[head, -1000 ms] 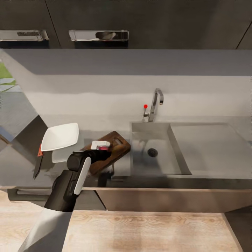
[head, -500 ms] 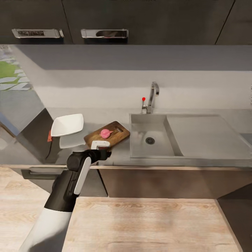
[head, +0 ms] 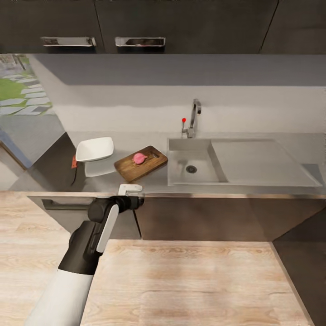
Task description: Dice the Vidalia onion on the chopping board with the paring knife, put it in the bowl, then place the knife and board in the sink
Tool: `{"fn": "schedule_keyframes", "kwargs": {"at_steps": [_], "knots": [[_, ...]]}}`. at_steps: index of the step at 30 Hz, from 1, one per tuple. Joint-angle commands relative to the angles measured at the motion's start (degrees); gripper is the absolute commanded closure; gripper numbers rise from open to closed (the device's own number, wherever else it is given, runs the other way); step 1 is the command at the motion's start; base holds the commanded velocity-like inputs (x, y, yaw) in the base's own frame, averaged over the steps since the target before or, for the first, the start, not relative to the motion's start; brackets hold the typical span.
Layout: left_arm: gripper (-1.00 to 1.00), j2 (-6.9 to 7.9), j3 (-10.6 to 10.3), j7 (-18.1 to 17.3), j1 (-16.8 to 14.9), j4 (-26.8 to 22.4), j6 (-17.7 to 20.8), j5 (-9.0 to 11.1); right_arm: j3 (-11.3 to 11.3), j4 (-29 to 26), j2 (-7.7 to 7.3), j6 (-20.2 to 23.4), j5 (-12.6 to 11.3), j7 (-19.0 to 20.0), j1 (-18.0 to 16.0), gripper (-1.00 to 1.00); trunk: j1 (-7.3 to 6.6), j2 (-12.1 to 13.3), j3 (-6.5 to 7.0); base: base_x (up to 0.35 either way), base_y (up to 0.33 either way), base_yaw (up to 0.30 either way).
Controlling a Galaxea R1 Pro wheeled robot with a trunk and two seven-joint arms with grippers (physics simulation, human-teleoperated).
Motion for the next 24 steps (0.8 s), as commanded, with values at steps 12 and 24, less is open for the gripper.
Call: {"fn": "schedule_keyframes", "kwargs": {"at_steps": [12,24], "knots": [[-1.0,0.83,-0.04,0.17,10.84,1.53,-5.71,0.62,0.08,0.02,0.0,-0.17,0.03,-0.17,-0.02,-1.0,0.0,-0.11,-0.1,-0.128,0.0,0.0],[-1.0,5.98,-0.04,0.13,33.2,12.42,-40.25,0.3,0.08,0.02,0.0,-0.2,0.03,-0.21,-0.02,-1.0,0.0,-0.11,-0.1,-0.001,0.0,0.0]]}}
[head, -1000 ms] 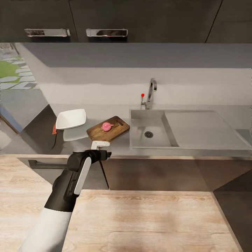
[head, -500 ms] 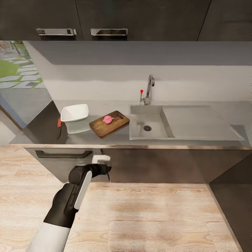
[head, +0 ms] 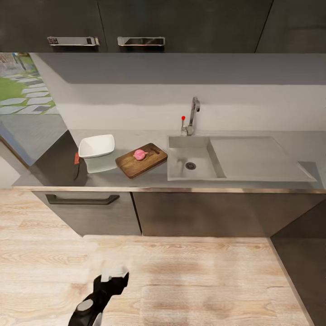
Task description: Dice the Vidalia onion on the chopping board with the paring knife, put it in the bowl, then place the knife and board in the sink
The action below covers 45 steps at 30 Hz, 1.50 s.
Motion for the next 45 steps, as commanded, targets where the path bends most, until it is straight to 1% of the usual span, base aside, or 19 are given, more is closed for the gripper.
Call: {"fn": "schedule_keyframes", "kwargs": {"at_steps": [1,2,3,4,5,7,9,10,11,12,13,14,16,19,20,24,29,42,45], "knots": [[-1.0,0.51,-0.14,0.49,1.66,2.18,-3.78,0.62,0.02,0.02,0.0,-0.18,0.03,-0.17,-0.03,-1.0,0.03,-0.1,-0.09,0.0,0.0,0.0],[-1.0,0.86,-0.14,0.49,2.88,4.45,-7.65,0.58,0.04,0.02,0.0,-0.19,0.03,-0.16,-0.03,-1.0,0.03,-0.1,-0.09,0.0,0.0,0.0],[-1.0,1.0,-0.14,0.51,3.44,5.66,-9.6,0.57,0.05,0.02,0.0,-0.19,0.03,-0.15,-0.03,-1.0,0.03,-0.1,-0.09,0.0,0.0,0.0],[-1.0,1.2,-0.14,0.54,4.47,8.16,-13.57,0.55,0.04,0.02,0.0,-0.2,0.03,-0.13,-0.03,-1.0,0.03,-0.1,-0.09,0.0,0.0,0.0],[-1.0,1.27,-0.14,0.55,4.93,9.45,-15.61,0.54,0.05,0.02,0.0,-0.2,0.03,-0.13,-0.03,-1.0,0.03,-0.1,-0.09,0.0,0.0,0.0],[-1.0,1.45,-0.11,0.6,6.61,15.75,-24.13,0.53,0.0,0.02,0.0,-0.2,0.03,-0.11,-0.03,-1.0,0.03,-0.1,-0.09,0.0,0.0,0.0],[-1.0,1.47,-0.09,0.63,7.22,19.55,-28.93,0.52,-0.03,0.02,-0.03,-0.21,0.03,-0.12,-0.03,-1.0,0.03,-0.1,-0.09,0.0,0.0,0.0],[-1.0,1.46,-0.06,0.68,7.61,24.49,-35.35,0.52,-0.12,0.02,-0.1,-0.22,0.01,-0.13,-0.03,-1.0,0.03,-0.1,-0.09,0.0,0.0,0.0],[-1.0,1.44,-0.04,0.7,7.75,26.74,-38.27,0.52,-0.15,0.02,-0.14,-0.22,0.0,-0.12,-0.03,-1.0,0.03,-0.1,-0.09,0.0,0.0,0.0],[-1.0,1.38,0.06,0.77,8.0,32.77,-46.03,0.53,-0.21,0.02,-0.24,-0.25,-0.03,-0.13,-0.03,-1.0,0.03,-0.1,-0.09,0.0,0.0,0.0],[-1.0,1.37,0.09,0.79,8.06,34.49,-48.16,0.53,-0.24,0.02,-0.26,-0.26,-0.05,-0.12,-0.03,-1.0,0.03,-0.1,-0.09,0.0,0.0,0.0],[-1.0,1.34,0.13,0.81,8.11,37.47,-51.55,0.52,-0.26,0.02,-0.31,-0.27,-0.09,-0.11,-0.03,-1.0,0.03,-0.1,-0.09,0.0,0.0,0.0],[-1.0,1.35,0.17,0.83,8.16,40.77,-54.54,0.52,-0.31,0.02,-0.39,-0.28,-0.11,-0.11,-0.03,-1.0,0.03,-0.1,-0.08,0.0,0.0,0.0],[-1.0,1.45,0.2,0.8,8.19,44.28,-56.7,0.52,-0.34,0.0,-0.52,-0.29,-0.13,-0.1,-0.03,-1.0,0.03,-0.1,0.03,0.0,0.0,0.0],[-1.0,1.68,0.24,0.78,8.2,47.17,-57.39,0.52,-0.35,-0.04,-0.64,-0.29,-0.14,-0.1,-0.03,-1.0,0.03,-0.1,0.11,0.0,0.0,0.0],[-1.0,1.77,0.28,0.76,8.15,49.58,-57.66,0.52,-0.36,-0.06,-0.69,-0.29,-0.12,-0.11,-0.03,-1.0,0.03,-0.1,0.45,0.0,0.0,0.0],[-1.0,1.73,0.25,0.76,8.14,50.53,-57.74,0.52,-0.36,-0.11,-0.72,-0.32,-0.06,-0.1,-0.03,-1.0,0.03,-0.1,0.89,0.0,0.0,0.0],[-1.0,1.74,0.3,0.76,8.14,50.8,-57.68,0.52,-0.36,-0.1,-0.71,-0.4,-0.06,-0.1,-0.03,-1.0,0.03,-0.1,2.07,0.0,0.0,0.0],[-1.0,1.74,0.27,0.76,8.13,51.04,-57.68,0.52,-0.36,-0.11,-0.71,-0.98,-0.02,-0.12,-0.03,-1.0,0.03,-0.1,2.34,0.0,0.0,0.0]]}}
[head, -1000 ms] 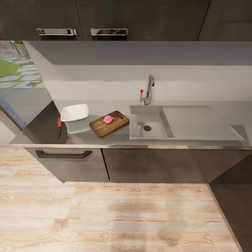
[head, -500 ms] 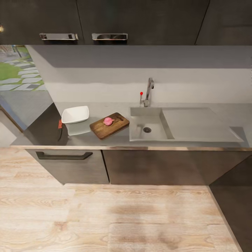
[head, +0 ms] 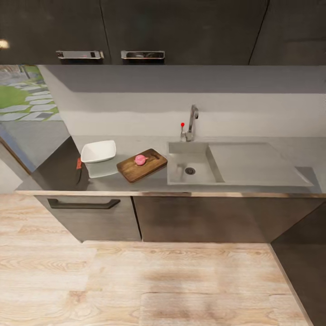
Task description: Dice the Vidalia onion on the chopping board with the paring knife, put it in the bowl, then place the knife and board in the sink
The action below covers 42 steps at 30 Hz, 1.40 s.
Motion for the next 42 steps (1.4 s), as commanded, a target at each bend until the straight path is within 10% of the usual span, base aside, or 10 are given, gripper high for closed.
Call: {"fn": "schedule_keyframes", "kwargs": {"at_steps": [1,42], "knots": [[-1.0,0.05,-0.49,0.3,0.02,-0.04,-0.06,0.47,0.0,0.03,0.0,-0.41,0.04,-0.12,-0.02,-1.0,0.03,-0.09,0.01,0.0,0.0,0.0],[-1.0,0.2,-0.41,0.38,0.03,0.27,-0.06,0.47,0.0,0.15,0.01,-1.96,-0.01,-0.2,-0.02,-1.0,0.03,-0.09,3.72,0.0,0.28,0.0]]}}
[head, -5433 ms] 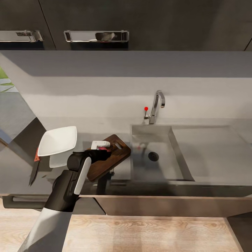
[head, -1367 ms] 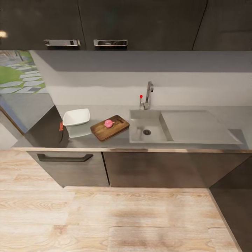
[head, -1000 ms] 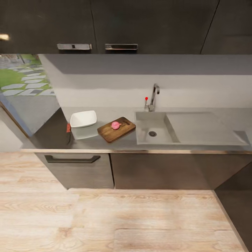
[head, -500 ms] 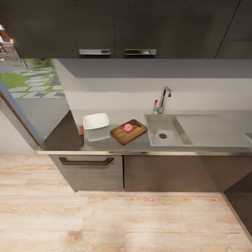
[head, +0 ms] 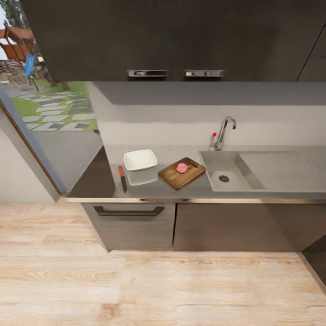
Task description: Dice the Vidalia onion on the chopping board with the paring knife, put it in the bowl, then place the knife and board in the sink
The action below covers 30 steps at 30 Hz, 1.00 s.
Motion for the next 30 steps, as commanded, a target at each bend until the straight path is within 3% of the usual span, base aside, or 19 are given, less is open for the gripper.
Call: {"fn": "schedule_keyframes", "kwargs": {"at_steps": [1,16,30], "knots": [[-1.0,0.06,-0.49,0.27,0.01,-0.09,-0.05,0.46,0.0,0.01,0.01,-0.16,0.02,-0.15,-0.02,-1.0,0.03,-0.09,0.0,0.0,0.302,0.0],[-1.0,0.08,-0.47,0.27,0.0,-0.05,-0.05,0.46,0.0,0.01,0.01,-0.16,0.02,-0.15,-0.02,-1.0,0.03,-0.09,1.35,0.0,0.302,-0.007],[-1.0,0.08,-0.47,0.22,0.01,-0.05,0.03,0.46,0.0,0.01,0.01,-0.16,0.02,-0.14,-0.02,-1.0,0.03,-0.09,2.47,0.0,0.302,-0.133]]}}
